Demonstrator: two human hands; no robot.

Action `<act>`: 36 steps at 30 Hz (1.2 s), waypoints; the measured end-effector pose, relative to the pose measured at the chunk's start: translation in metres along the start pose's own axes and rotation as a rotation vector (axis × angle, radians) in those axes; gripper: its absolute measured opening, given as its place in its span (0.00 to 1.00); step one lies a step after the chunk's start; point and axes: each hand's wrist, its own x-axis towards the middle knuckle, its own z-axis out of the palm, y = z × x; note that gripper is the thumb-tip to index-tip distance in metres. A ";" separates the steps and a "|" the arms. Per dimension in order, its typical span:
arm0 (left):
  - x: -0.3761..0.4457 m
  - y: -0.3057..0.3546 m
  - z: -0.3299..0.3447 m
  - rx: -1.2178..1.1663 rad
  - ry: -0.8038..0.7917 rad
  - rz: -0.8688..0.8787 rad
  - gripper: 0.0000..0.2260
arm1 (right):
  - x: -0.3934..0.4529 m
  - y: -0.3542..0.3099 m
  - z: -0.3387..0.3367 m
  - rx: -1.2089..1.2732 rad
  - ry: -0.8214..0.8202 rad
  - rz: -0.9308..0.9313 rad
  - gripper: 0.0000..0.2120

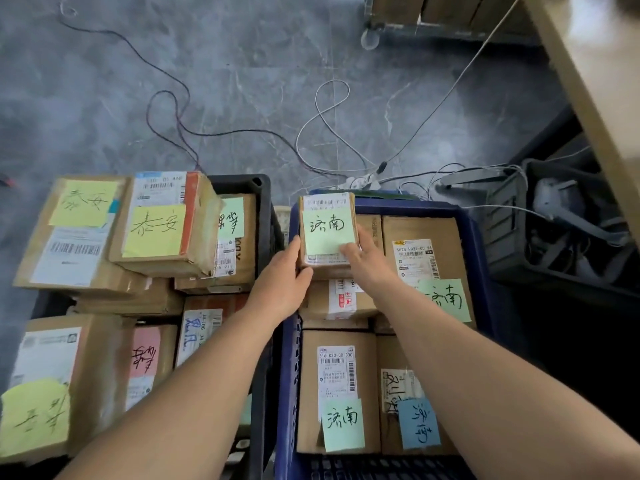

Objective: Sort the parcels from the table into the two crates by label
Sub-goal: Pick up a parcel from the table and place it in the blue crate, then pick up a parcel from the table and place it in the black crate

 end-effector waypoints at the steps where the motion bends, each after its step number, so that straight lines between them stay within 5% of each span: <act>1: -0.001 0.000 -0.002 -0.002 0.001 -0.011 0.31 | -0.003 -0.001 -0.001 -0.011 0.002 0.017 0.28; 7: -0.034 0.009 -0.017 -0.085 0.064 -0.002 0.30 | -0.050 0.006 -0.018 -0.236 0.098 0.065 0.29; 20: -0.159 0.096 -0.025 0.314 -0.061 0.463 0.17 | -0.258 0.009 -0.070 -0.536 0.555 0.058 0.20; 36: -0.306 0.229 0.050 0.377 -0.134 0.968 0.20 | -0.480 0.084 -0.139 -0.537 0.973 0.282 0.20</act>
